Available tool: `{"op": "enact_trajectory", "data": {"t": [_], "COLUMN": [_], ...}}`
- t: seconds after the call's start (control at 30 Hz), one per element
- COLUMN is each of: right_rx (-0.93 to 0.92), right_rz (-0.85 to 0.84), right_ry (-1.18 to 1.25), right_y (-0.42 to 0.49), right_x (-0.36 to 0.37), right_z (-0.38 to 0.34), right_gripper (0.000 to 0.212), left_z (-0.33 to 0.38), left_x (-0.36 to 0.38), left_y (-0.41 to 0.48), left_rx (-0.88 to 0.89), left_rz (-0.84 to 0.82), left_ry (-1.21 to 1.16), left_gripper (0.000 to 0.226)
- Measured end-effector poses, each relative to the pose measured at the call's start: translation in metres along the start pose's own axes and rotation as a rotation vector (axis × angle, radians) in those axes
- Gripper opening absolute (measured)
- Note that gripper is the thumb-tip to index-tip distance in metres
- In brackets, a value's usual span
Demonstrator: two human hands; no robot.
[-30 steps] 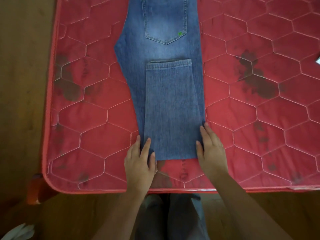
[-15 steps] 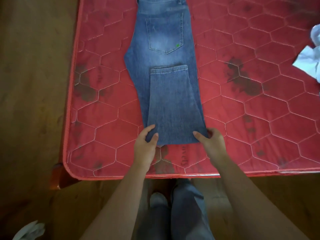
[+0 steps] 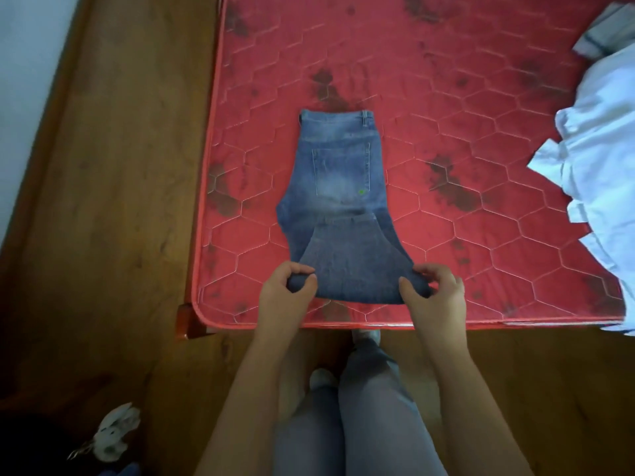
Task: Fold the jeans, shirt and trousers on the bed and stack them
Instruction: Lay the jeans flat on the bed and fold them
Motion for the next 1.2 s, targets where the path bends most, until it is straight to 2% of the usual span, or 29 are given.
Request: {"op": "enact_trajectory", "data": {"t": [0.1,0.27,0.33,0.43,0.53,0.73,0.8,0.93,1.03,1.2], "right_rx": [-0.039,-0.069,-0.088,-0.079,-0.089,-0.075,-0.067,-0.032,0.005,0.051], "right_rz": [-0.020,-0.075,-0.100,-0.198,-0.269,-0.297,-0.293,-0.275,-0.290,-0.241], "right_ry": [-0.026,-0.083,-0.054,-0.028,-0.037,-0.124,-0.138,-0.126,-0.117,-0.138], "right_y": [-0.019,0.013,0.032,0.067,0.113,0.207,0.234,0.281,0.312,0.359], "right_x": [-0.006,-0.009,-0.013,-0.009,-0.002,0.017,0.028,0.051,0.071,0.089], "right_z": [-0.009,-0.030,-0.044,-0.058,-0.071,-0.085,-0.081,-0.061,-0.044,-0.029], "right_gripper": [0.012,0.003,0.012,0.034,0.037,0.020,0.019,0.019,0.021,0.022], "left_z": [0.009,0.026,0.035,0.046,0.058,0.064,0.057,0.032,0.001,-0.019], "left_x": [-0.009,-0.007,-0.004,0.002,-0.002,-0.005,-0.005,0.004,0.019,0.029], "left_y": [-0.019,0.003,0.020,0.053,0.093,0.171,0.199,0.263,0.296,0.350], "left_rx": [0.019,-0.005,-0.022,-0.046,-0.040,-0.031,-0.034,-0.007,-0.082,-0.084], "left_rz": [0.013,-0.009,-0.046,-0.139,-0.116,-0.003,0.016,0.001,-0.048,-0.070], "left_ry": [-0.009,-0.060,-0.113,-0.144,-0.022,0.235,0.305,0.379,0.224,0.206], "left_gripper": [0.027,0.020,0.017,0.028,0.032,0.009,0.008,0.028,0.011,0.011]}}
Point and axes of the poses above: each hand's wrist, its own y-axis towards the middle knuckle, its own x-axis out of the palm, z = x × y, the point moved 9 cm from there along y, towards the middle knuckle, and after that the axes turned 10 degrees about -z, right-handed, at the moved point
